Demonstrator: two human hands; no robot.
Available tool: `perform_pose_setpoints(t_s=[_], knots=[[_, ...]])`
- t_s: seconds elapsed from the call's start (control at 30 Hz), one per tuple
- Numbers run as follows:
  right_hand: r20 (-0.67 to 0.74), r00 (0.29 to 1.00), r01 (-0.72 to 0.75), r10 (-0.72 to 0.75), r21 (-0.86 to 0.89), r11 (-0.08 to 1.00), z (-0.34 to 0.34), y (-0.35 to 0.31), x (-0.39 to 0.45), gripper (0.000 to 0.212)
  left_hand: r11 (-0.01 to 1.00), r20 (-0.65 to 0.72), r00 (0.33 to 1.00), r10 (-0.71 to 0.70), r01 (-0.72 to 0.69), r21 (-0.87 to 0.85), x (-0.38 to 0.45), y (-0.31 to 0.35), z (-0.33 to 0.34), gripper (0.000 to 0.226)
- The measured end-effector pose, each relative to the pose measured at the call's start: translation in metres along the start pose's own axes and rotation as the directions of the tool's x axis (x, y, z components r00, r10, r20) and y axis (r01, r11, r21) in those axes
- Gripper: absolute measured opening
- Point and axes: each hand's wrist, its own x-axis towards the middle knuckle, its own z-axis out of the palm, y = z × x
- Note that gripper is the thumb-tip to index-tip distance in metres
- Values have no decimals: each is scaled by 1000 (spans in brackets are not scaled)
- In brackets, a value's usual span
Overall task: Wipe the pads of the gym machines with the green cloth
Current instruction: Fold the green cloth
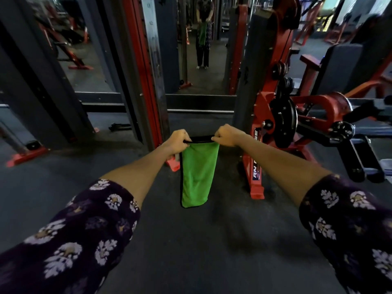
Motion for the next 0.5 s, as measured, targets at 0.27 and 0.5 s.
perform_pose_setpoints(t_s=[0.27, 0.5], knots=[[-150, 987, -24, 48, 156, 988, -13, -14, -10, 26, 994, -97, 993, -63, 53, -100, -23, -12, -20, 29], [-172, 983, -27, 57, 175, 984, -9, -23, -24, 37, 974, -210, 975, -76, 27, -226, -37, -12, -26, 26]])
